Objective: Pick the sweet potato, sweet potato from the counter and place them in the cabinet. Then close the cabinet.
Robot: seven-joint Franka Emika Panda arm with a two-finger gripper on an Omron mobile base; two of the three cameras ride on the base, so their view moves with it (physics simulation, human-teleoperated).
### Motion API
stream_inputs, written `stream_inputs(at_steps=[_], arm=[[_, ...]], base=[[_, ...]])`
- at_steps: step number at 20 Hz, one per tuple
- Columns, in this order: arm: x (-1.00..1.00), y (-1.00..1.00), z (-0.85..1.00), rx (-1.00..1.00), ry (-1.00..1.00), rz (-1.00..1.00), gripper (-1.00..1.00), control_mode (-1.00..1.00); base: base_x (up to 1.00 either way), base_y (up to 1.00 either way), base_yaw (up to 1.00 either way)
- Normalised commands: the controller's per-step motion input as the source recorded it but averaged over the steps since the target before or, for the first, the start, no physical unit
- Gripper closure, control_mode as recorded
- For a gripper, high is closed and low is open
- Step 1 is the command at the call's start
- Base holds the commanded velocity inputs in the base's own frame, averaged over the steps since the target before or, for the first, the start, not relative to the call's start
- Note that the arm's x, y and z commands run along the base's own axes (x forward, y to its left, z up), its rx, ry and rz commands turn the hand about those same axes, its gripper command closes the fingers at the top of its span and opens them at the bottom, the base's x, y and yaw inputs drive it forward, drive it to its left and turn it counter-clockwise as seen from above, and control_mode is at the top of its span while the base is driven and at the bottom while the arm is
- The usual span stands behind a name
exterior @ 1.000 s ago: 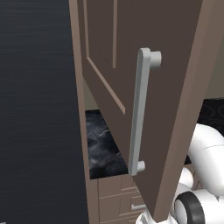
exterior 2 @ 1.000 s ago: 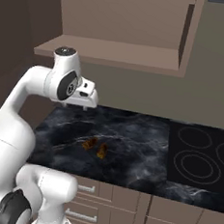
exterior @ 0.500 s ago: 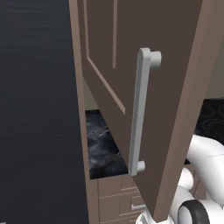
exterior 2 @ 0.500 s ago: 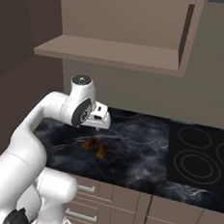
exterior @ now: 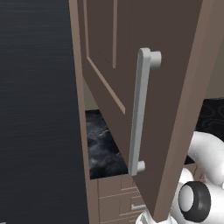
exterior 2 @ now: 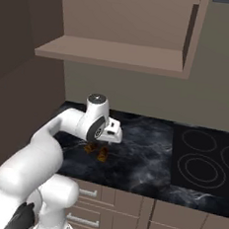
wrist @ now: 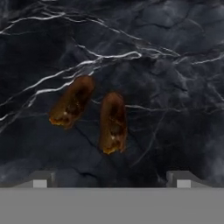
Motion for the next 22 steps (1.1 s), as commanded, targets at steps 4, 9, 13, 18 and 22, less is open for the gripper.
stream_inputs(at_steps=[4,9,13,18,22], arm=[[0.43,-0.04,-0.51,0.00,0.04,0.00,-1.00,-1.00],[0.38,0.00,-0.52,-0.01,0.06,0.00,-1.00,-1.00],[0.34,0.00,-0.52,-0.01,0.12,0.00,-1.00,-1.00],[0.22,0.00,-0.45,-0.02,0.08,0.00,-1.00,-1.00],[0.20,0.00,-0.45,-0.02,0.08,0.00,-1.00,-1.00]], base=[[0.00,0.00,0.00],[0.00,0.00,0.00],[0.00,0.00,0.00],[0.00,0.00,0.00],[0.00,0.00,0.00]])
